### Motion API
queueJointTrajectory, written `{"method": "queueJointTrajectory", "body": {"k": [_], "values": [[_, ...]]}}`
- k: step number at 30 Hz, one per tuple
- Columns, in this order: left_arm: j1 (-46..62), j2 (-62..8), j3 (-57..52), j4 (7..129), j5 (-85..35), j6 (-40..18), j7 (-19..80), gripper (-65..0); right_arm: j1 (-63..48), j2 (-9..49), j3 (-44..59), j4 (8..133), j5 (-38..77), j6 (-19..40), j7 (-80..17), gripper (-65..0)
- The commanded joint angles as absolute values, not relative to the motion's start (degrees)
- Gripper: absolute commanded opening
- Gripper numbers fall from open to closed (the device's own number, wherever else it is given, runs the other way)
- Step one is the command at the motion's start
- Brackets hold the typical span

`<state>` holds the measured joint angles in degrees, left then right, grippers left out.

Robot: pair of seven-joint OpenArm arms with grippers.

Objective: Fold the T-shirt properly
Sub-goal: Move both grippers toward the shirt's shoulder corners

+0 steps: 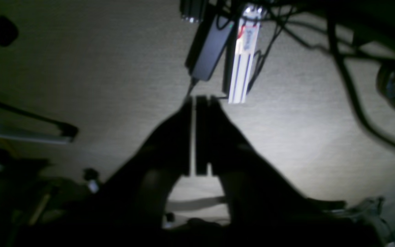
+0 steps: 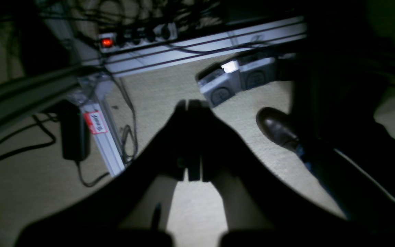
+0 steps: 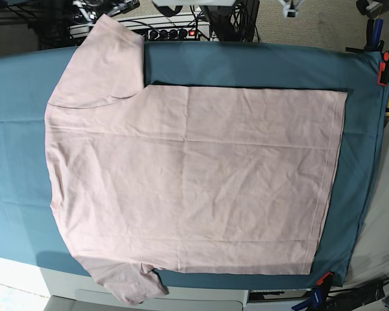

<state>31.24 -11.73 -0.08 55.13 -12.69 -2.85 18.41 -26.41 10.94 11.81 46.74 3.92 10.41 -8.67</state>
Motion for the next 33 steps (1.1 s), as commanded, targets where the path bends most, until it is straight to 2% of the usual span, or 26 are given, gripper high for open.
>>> {"method": "queueJointTrajectory", "body": {"k": [1,6,9,14,18,20,23,25,28,33], "values": [[34.5,-13.1,-0.2,58.9,-12.7,-3.0,19.5,-65.0,-29.5,12.2,11.9,50.5,5.5,11.7,-8.4,-65.0],[48.6,-19.0,-0.2,80.7,-12.7,-3.0,28.3,-65.0,-45.2,14.9,12.6,72.5,11.7,12.8,-10.7,-65.0],[57.9,-24.4,-0.4,93.6,-12.7,-3.0,29.9,-65.0,-53.5,14.9,16.1,86.7,13.8,12.8,-12.8,-65.0],[71.3,-30.2,-6.2,114.0,-12.7,-3.2,33.3,-65.0,-61.5,14.9,27.6,108.0,24.1,13.5,-24.0,-65.0],[75.0,-32.2,-14.4,128.3,-16.2,-7.7,34.3,-65.0,-62.2,14.8,40.2,119.2,32.5,15.8,-27.6,-65.0],[75.0,-32.5,-19.1,134.2,-21.1,-9.1,35.2,-65.0,-60.8,14.8,45.8,122.1,35.9,16.2,-29.6,-65.0],[71.1,-32.0,-26.5,135.0,-30.3,-9.7,36.2,-65.0,-55.0,14.1,51.7,123.0,39.1,17.6,-32.8,-65.0],[66.5,-30.9,-29.6,135.0,-34.9,-12.9,37.3,-65.0,-50.8,11.5,54.0,122.2,39.3,16.9,-32.6,-65.0],[61.6,-29.9,-30.2,135.0,-37.8,-15.1,38.6,-65.0,-43.3,8.3,54.9,118.0,42.0,14.3,-32.6,-65.0],[59.2,-29.5,-30.1,135.0,-37.7,-16.6,38.5,-65.0,-33.8,6.2,54.8,105.9,51.5,14.9,-37.7,-65.0]]}}
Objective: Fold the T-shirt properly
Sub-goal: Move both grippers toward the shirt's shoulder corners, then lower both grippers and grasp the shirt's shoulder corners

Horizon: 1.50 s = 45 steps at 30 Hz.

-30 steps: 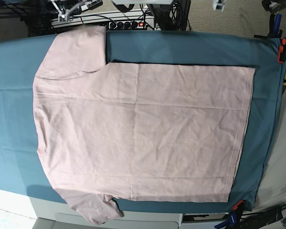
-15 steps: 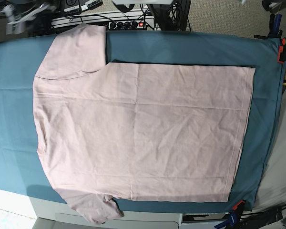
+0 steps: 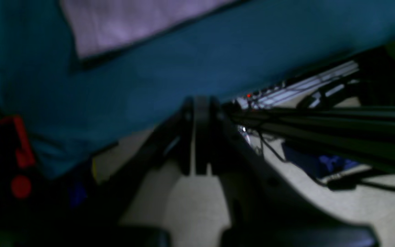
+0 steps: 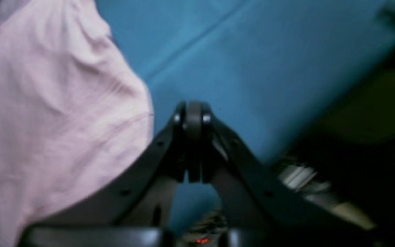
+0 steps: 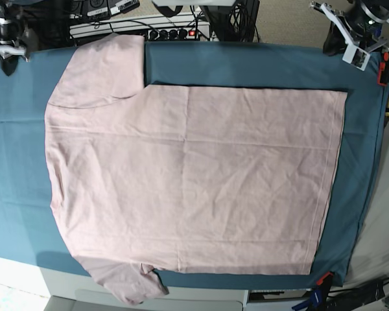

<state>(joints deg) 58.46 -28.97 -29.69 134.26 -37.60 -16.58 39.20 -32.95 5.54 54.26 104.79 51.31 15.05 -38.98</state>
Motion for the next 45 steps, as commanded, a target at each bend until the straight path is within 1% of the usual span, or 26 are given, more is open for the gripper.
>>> {"method": "queueJointTrajectory", "body": {"k": [1,3,6,7,8,10,12,13,14,16,18,19,21,23,24,25,28,31,38,39,40,41,42,43,44,45], "values": [[59.2,-29.5,-30.1,135.0,-37.6,-16.6,38.5,-65.0,-32.9,6.3,54.8,103.6,53.3,15.7,-38.7,-65.0],[59.2,-29.5,-30.1,135.0,-36.0,-16.6,38.6,-65.0,-32.2,6.4,54.8,100.5,57.6,20.1,-41.5,-65.0],[59.2,-29.5,-30.1,135.0,-32.8,-16.7,38.7,-65.0,-34.0,6.2,54.8,100.1,65.4,30.8,-46.5,-65.0],[59.2,-29.5,-30.1,135.0,-32.3,-17.1,39.0,-65.0,-34.9,6.2,54.8,100.2,66.7,32.5,-46.9,-65.0],[59.2,-29.5,-30.1,135.0,-31.9,-18.3,39.1,-65.0,-35.6,6.2,54.8,100.3,66.8,32.8,-46.7,-64.2],[59.2,-29.6,-30.1,135.0,-31.7,-20.4,39.1,-65.0,-36.2,6.2,54.8,100.3,66.4,32.5,-45.8,-54.1],[59.2,-29.5,-30.1,135.0,-31.7,-21.1,39.0,-65.0,-36.2,6.2,54.8,100.3,65.2,32.0,-45.5,-43.0],[59.2,-29.5,-30.1,135.0,-31.7,-21.1,39.0,-65.0,-36.1,6.2,54.8,100.3,64.9,30.9,-45.4,-39.5],[59.2,-29.5,-30.1,135.0,-31.7,-21.1,39.0,-65.0,-36.0,6.2,54.8,100.3,64.8,28.9,-45.5,-38.7],[59.2,-29.5,-30.1,135.0,-31.7,-21.1,38.9,-64.4,-35.5,6.2,54.8,100.2,63.5,25.0,-45.8,-38.7],[59.2,-29.5,-30.1,135.0,-31.7,-21.1,38.8,-62.4,-34.2,6.2,54.8,99.6,61.2,24.1,-46.0,-38.7],[59.2,-29.5,-30.1,135.0,-31.7,-21.3,38.5,-59.8,-33.4,6.2,54.7,99.1,60.8,24.0,-46.3,-38.7],[59.0,-29.1,-30.1,135.0,-30.5,-23.6,37.8,-49.6,-32.3,6.2,53.7,98.0,60.8,24.3,-46.9,-38.7],[59.0,-29.0,-30.1,135.0,-30.2,-24.0,37.5,-39.9,-32.2,6.2,51.5,97.5,60.8,24.7,-47.1,-38.7],[59.0,-29.0,-30.1,135.0,-30.2,-23.9,37.5,-36.4,-32.2,6.2,50.3,97.3,60.8,24.8,-47.1,-38.7],[59.0,-29.0,-30.1,135.0,-30.2,-23.4,37.5,-34.2,-32.2,6.0,49.0,97.2,60.6,24.8,-47.1,-38.7],[59.0,-29.0,-30.1,135.0,-30.2,-21.4,37.5,-33.6,-32.2,4.5,45.6,97.1,60.5,24.6,-47.0,-38.7],[59.0,-29.0,-30.1,135.0,-30.2,-21.5,37.5,-33.6,-32.2,2.9,42.7,97.0,58.7,24.6,-46.4,-38.7],[59.0,-29.0,-30.1,135.0,-30.2,-21.5,37.8,-33.6,-32.2,2.3,38.2,97.0,57.0,24.2,-46.3,-38.8],[58.8,-29.0,-30.1,135.0,-30.2,-21.2,38.1,-33.7,-32.2,2.1,38.2,97.0,56.9,24.2,-46.6,-38.8],[58.5,-29.0,-30.1,135.0,-30.2,-19.8,38.7,-33.7,-32.2,2.0,38.2,97.0,56.9,24.2,-46.6,-39.3],[57.8,-28.9,-30.1,135.0,-30.1,-17.9,39.4,-33.7,-32.2,1.9,38.2,97.0,56.9,24.3,-46.6,-42.4],[56.9,-28.9,-30.1,135.0,-29.6,-16.2,39.5,-33.7,-32.2,1.8,38.2,97.0,56.4,24.9,-46.6,-49.2],[55.8,-28.8,-30.1,135.0,-29.2,-15.0,39.5,-33.7,-32.2,1.8,38.2,97.0,55.6,25.9,-46.5,-58.1],[54.3,-28.7,-30.1,135.0,-29.1,-14.0,39.5,-33.9,-32.2,1.8,38.2,97.0,55.2,26.2,-46.7,-65.0],[52.9,-28.6,-30.1,135.0,-29.2,-13.3,39.6,-34.4,-32.2,1.8,38.2,97.0,55.2,26.2,-46.7,-65.0]]}}
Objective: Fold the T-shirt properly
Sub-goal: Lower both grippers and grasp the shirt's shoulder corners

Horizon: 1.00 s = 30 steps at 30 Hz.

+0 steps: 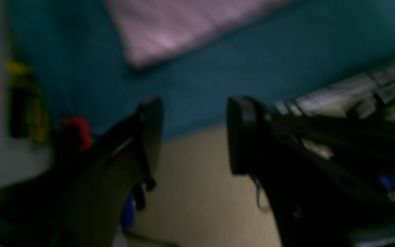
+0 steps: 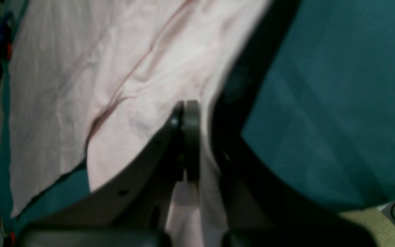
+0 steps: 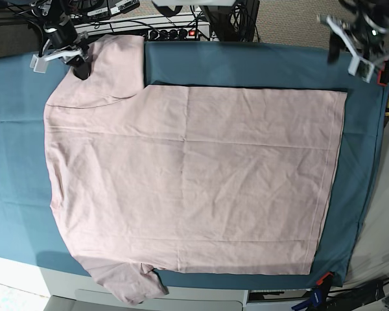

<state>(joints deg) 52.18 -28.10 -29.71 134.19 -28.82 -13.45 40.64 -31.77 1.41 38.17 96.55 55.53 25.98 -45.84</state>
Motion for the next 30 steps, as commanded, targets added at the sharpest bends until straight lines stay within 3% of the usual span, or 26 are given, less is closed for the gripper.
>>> {"method": "queueJointTrajectory", "body": {"k": [1,5,17,22,30], "values": [[51.2,-28.6,-30.1,134.9,-29.8,-13.3,39.6,-35.0,-32.2,1.8,38.2,97.0,55.2,26.1,-46.6,-65.0],[43.7,-28.6,-30.1,127.5,-33.8,-13.3,40.3,-37.6,-32.2,1.8,38.2,97.0,55.2,26.2,-46.5,-65.0],[21.4,-28.6,-30.1,100.9,-45.7,-14.8,46.6,-37.6,-32.2,1.8,38.2,97.0,53.8,26.2,-46.3,-65.0],[17.9,-28.6,-30.2,93.6,-49.2,-14.9,50.3,-37.6,-32.2,1.8,38.2,97.0,52.6,26.2,-46.3,-65.0],[19.4,-28.5,-30.2,90.6,-56.5,-20.1,55.3,-37.5,-32.2,1.8,38.2,97.0,52.6,26.2,-46.3,-65.0]]}}
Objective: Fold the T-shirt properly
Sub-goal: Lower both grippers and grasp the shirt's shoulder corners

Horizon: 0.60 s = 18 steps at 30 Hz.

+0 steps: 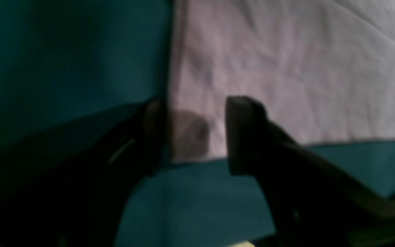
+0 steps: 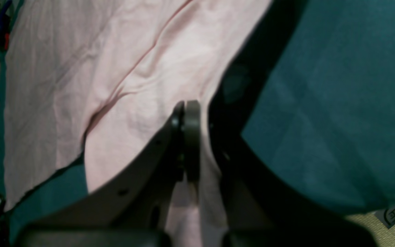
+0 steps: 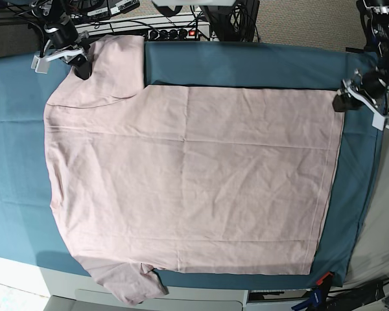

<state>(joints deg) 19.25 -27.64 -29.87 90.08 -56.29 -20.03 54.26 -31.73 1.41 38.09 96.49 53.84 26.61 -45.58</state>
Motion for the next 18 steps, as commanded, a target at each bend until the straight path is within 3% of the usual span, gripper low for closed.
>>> {"method": "queueJointTrajectory", "body": {"k": [1,7,9,12,18], "values": [[19.4,-28.5,-30.2,90.6,-57.0,-20.7,55.7,-37.5,-32.2,1.8,38.2,97.0,52.6,26.2,-46.3,-65.0],[20.1,-27.9,-30.2,90.6,-58.8,-22.2,56.2,-37.8,-32.2,1.8,38.2,97.0,52.6,26.2,-46.3,-65.0],[20.4,-27.7,-30.2,90.6,-58.8,-22.2,55.9,-44.4,-32.2,1.8,38.2,97.0,52.6,26.2,-46.3,-65.0],[20.3,-27.6,-30.2,90.6,-58.7,-22.2,54.9,-64.6,-32.2,1.8,38.2,97.0,50.5,26.2,-46.0,-65.0],[20.3,-27.7,-30.2,90.6,-58.1,-23.1,54.9,-65.0,-32.3,2.5,38.2,97.1,49.8,26.2,-45.9,-65.0]]}}
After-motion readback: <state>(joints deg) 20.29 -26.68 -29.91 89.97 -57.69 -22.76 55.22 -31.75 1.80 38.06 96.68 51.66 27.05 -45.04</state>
